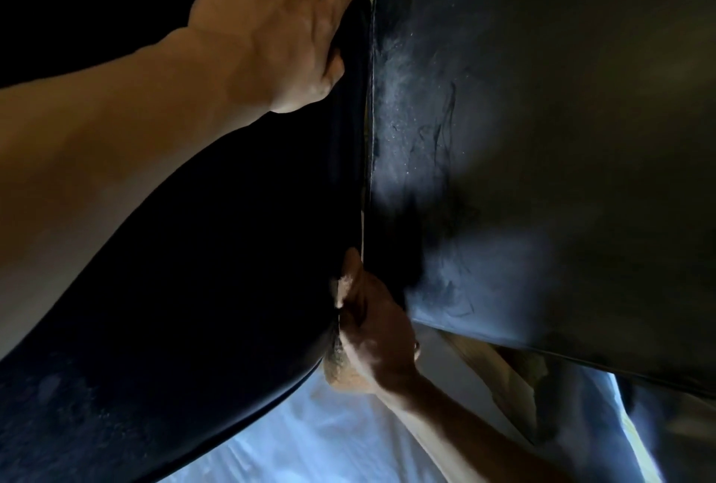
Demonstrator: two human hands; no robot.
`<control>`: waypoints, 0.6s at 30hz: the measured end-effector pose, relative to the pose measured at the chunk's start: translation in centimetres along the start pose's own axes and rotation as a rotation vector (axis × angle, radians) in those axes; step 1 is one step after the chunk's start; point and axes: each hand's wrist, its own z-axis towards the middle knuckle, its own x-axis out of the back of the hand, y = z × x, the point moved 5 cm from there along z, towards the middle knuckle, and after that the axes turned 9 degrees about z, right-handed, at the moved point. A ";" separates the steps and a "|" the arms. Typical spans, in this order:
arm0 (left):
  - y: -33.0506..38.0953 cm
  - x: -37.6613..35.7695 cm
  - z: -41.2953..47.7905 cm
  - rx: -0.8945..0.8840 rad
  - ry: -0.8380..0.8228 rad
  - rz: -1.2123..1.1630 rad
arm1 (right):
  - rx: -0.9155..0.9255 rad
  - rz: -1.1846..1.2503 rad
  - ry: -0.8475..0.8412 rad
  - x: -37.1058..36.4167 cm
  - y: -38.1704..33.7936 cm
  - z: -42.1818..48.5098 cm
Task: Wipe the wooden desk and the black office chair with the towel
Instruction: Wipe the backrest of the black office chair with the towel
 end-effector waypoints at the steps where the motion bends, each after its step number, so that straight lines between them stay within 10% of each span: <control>1: -0.1 0.0 0.0 0.000 -0.001 -0.011 | -0.039 -0.041 -0.071 -0.2 0.8 -0.7; 4: -0.1 0.1 0.1 0.009 0.030 0.053 | -0.161 -0.124 -0.236 -0.6 2.9 -1.6; 10: 0.1 0.0 0.1 0.009 -0.012 0.011 | -0.175 0.122 0.072 -1.0 2.9 -0.8; 18: 0.4 0.1 0.0 0.034 -0.022 -0.053 | -0.295 0.142 -0.224 -0.2 4.1 0.3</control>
